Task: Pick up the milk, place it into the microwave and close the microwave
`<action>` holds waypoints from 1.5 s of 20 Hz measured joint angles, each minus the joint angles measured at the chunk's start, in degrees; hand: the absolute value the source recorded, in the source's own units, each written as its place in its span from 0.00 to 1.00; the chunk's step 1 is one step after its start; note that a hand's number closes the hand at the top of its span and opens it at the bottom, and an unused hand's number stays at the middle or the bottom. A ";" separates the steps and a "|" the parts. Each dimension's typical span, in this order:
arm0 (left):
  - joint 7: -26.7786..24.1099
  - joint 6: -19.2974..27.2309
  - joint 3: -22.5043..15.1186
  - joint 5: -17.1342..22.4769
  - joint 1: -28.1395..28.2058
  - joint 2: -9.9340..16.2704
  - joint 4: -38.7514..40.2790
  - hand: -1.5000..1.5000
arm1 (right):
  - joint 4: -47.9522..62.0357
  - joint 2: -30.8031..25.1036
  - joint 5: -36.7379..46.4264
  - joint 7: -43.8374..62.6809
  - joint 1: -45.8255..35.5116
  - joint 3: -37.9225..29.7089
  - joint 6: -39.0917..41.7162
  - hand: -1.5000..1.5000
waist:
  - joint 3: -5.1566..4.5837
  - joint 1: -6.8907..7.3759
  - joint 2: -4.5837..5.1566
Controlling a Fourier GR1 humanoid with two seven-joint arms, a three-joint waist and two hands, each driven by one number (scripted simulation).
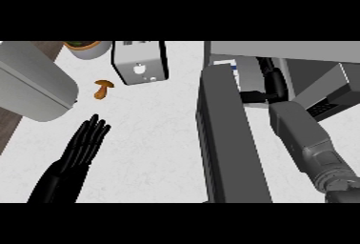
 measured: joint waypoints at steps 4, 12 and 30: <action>-0.60 -1.08 -1.37 -0.55 -1.41 0.19 3.05 0.00 | -0.38 1.09 -0.58 -2.01 2.20 -0.46 3.77 0.00 | -0.05 -0.99 -0.49; -1.30 -4.60 -4.43 -3.63 -6.54 2.06 9.97 1.00 | -2.28 1.57 -0.99 -6.12 8.27 -0.45 9.12 0.00 | -0.15 -3.10 -1.47; -4.77 -1.57 -15.39 -15.31 -17.98 -0.04 32.10 1.00 | -23.28 -0.61 -1.35 -5.75 28.27 5.15 18.04 0.00 | -0.30 -6.39 -2.82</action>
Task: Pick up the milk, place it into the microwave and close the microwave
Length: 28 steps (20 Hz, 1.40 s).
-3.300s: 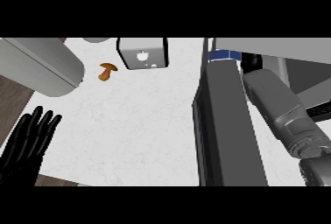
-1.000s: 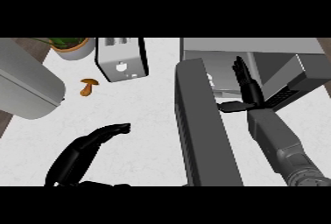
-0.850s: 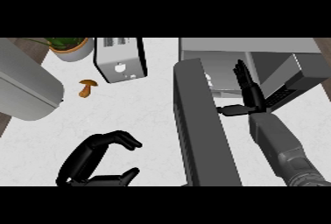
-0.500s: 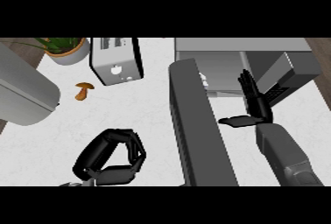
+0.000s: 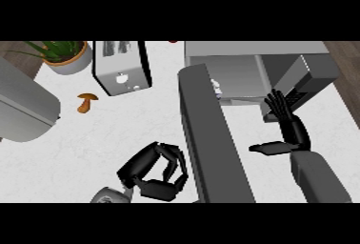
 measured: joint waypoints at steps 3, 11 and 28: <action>-1.88 2.44 -3.94 0.84 -1.15 -0.08 4.49 1.00 | -6.97 -0.60 -1.09 1.45 4.82 0.64 0.92 0.00 | -0.05 -0.56 -0.04; -2.75 11.65 -17.40 5.39 -7.91 0.19 13.04 1.00 | -26.76 -3.63 -6.44 8.07 16.51 0.26 5.57 0.00 | -0.13 -1.48 0.07; -4.40 44.23 -34.62 29.11 -23.01 0.51 19.88 1.00 | -46.64 -9.62 -19.75 21.89 20.64 -0.54 19.03 0.00 | -0.29 -6.40 1.26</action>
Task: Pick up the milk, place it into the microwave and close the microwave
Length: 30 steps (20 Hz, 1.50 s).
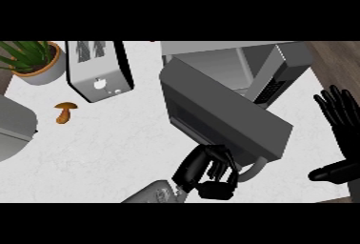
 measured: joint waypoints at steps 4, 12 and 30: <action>-1.49 3.27 0.25 4.09 -3.94 -0.15 0.82 1.00 | -3.16 -1.38 -1.99 2.67 -0.61 1.31 2.51 0.00 | -0.05 -1.84 0.34; -1.98 7.43 2.37 11.72 -11.81 -0.39 4.56 1.00 | -7.79 -3.15 -7.03 7.12 -2.49 2.54 5.76 0.00 | -0.01 -5.37 1.21; -8.63 9.01 12.20 27.14 -21.66 -0.70 12.97 1.00 | -11.82 -6.14 -16.27 13.03 -5.29 2.69 9.54 0.00 | -0.09 -10.28 3.42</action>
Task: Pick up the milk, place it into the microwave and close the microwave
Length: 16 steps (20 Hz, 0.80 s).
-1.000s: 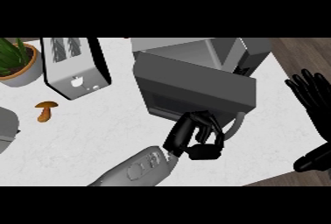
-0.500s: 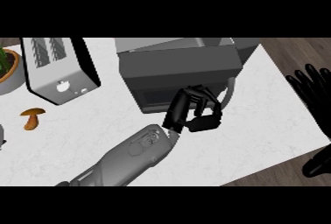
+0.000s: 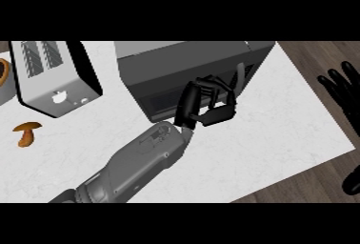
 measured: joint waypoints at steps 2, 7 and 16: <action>-1.31 -0.15 0.08 0.97 0.08 0.00 0.19 1.00 | -0.30 -0.38 -0.85 0.47 -0.49 -0.13 0.18 0.00 | 0.03 -0.23 0.03; -4.19 -0.17 -0.02 2.93 0.08 0.00 0.72 1.00 | -0.77 -1.31 -2.45 1.58 -1.31 -0.24 0.71 0.00 | 0.14 -0.72 0.11; -8.78 -0.47 -0.40 5.68 -0.07 -0.01 1.60 1.00 | -1.26 -2.61 -5.43 3.47 -2.85 -0.54 1.01 0.00 | 0.23 -1.28 0.36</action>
